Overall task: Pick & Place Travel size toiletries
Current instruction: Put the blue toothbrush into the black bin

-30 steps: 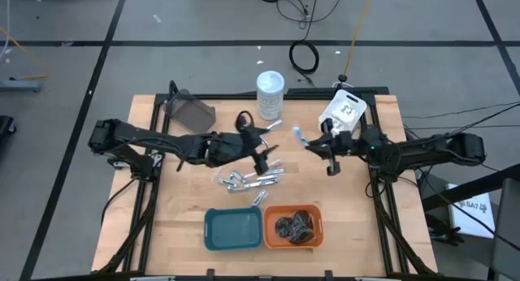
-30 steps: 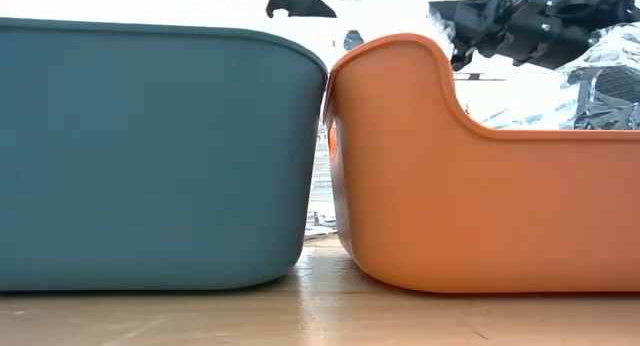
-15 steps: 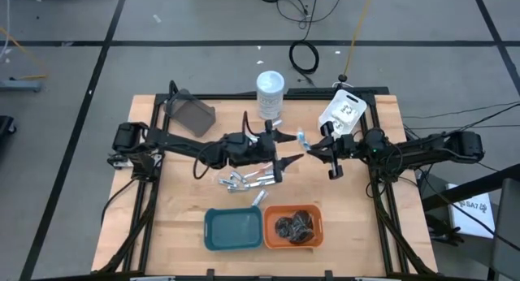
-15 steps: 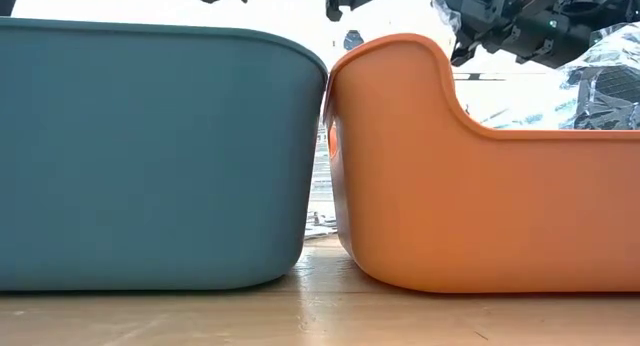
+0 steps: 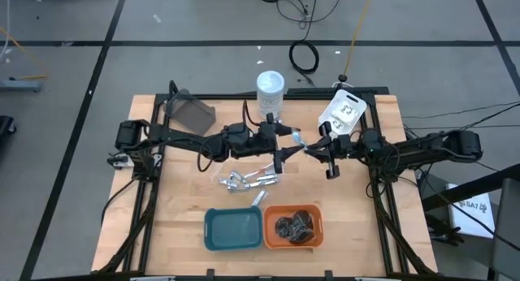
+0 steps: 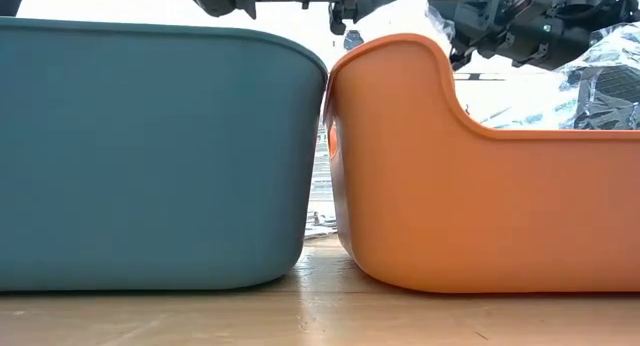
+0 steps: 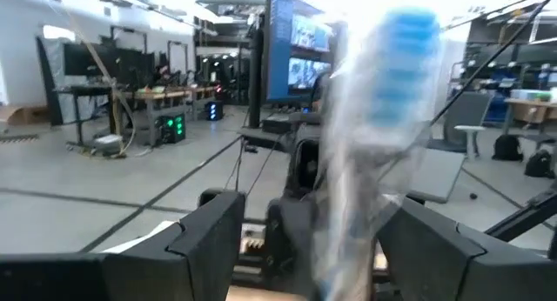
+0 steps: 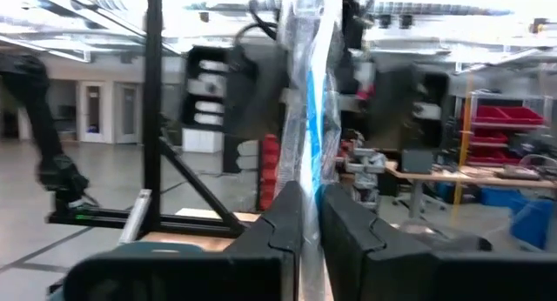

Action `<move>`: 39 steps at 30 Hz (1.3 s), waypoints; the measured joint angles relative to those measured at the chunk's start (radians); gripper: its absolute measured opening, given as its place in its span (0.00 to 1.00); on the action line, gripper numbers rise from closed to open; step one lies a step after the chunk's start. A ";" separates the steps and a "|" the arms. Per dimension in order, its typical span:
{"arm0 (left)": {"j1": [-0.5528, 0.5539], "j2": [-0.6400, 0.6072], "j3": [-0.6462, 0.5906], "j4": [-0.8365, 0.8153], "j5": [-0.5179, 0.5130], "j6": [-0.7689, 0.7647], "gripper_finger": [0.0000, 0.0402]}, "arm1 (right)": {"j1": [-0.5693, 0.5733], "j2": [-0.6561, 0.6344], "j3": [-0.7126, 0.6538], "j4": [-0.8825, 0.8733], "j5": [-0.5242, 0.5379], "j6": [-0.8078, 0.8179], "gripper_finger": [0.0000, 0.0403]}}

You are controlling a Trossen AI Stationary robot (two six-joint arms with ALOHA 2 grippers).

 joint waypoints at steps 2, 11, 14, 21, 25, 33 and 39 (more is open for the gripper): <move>0.000 0.014 0.003 0.035 0.012 0.003 0.63 | 0.000 0.008 0.000 -0.001 0.024 -0.006 0.04; 0.002 0.021 0.004 0.026 -0.018 0.002 0.52 | 0.000 0.008 0.001 -0.005 0.023 -0.012 0.04; 0.005 0.021 0.004 0.027 -0.018 0.003 0.35 | 0.000 0.009 0.001 -0.008 0.023 -0.015 0.04; 0.016 0.008 0.003 0.002 0.047 -0.011 0.04 | -0.001 0.008 0.001 -0.033 0.026 -0.018 0.07; 0.001 -0.070 0.001 -0.132 -0.023 0.053 0.02 | -0.002 0.008 0.002 -0.070 0.034 -0.004 0.14; -0.085 -0.309 0.003 -0.529 -0.459 0.138 0.01 | -0.020 0.008 0.001 -0.127 0.021 0.000 0.36; -0.130 -0.454 -0.036 -0.796 -0.785 0.060 0.01 | -0.030 0.008 0.001 -0.135 0.023 0.000 0.45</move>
